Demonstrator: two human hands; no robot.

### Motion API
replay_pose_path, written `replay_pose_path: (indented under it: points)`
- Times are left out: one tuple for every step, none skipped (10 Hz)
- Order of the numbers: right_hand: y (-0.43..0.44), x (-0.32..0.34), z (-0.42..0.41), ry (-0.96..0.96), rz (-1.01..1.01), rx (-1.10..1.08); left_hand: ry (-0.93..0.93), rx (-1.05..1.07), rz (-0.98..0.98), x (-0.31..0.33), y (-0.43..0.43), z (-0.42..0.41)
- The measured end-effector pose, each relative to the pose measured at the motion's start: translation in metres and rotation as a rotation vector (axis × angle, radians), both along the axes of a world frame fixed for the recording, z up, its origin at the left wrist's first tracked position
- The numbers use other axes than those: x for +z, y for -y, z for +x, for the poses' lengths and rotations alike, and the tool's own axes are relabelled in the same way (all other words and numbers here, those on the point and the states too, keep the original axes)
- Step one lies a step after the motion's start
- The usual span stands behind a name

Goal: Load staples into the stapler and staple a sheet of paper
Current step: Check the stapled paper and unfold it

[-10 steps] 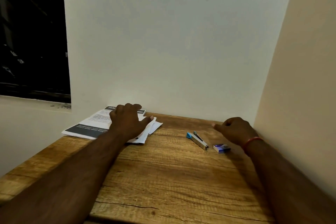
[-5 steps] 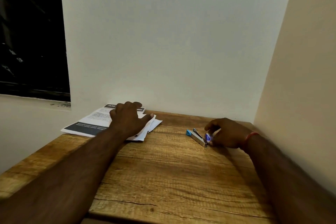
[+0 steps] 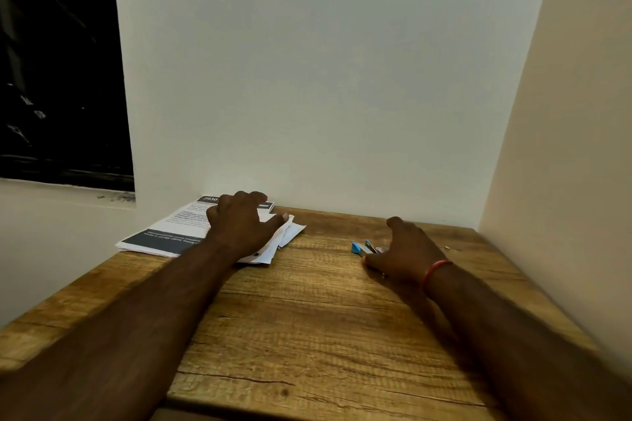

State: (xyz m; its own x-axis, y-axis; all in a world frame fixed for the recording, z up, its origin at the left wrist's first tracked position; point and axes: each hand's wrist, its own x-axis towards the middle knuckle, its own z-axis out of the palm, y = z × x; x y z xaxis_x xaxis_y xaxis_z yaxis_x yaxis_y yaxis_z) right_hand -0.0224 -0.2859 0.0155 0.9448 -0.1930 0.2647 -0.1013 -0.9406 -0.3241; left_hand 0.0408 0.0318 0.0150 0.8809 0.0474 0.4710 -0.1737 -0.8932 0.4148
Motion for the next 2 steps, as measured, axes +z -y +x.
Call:
replay_pose_path:
  points:
    - [0.0003,-0.0007,-0.0009,0.013,0.031,-0.024,0.05,0.023,0.023,-0.0015,-0.0043,0.0053]
    - [-0.0029,-0.0022,-0.0054,0.032,0.059,-0.034,0.112,0.04,0.053,-0.0043,-0.0049,0.0046]
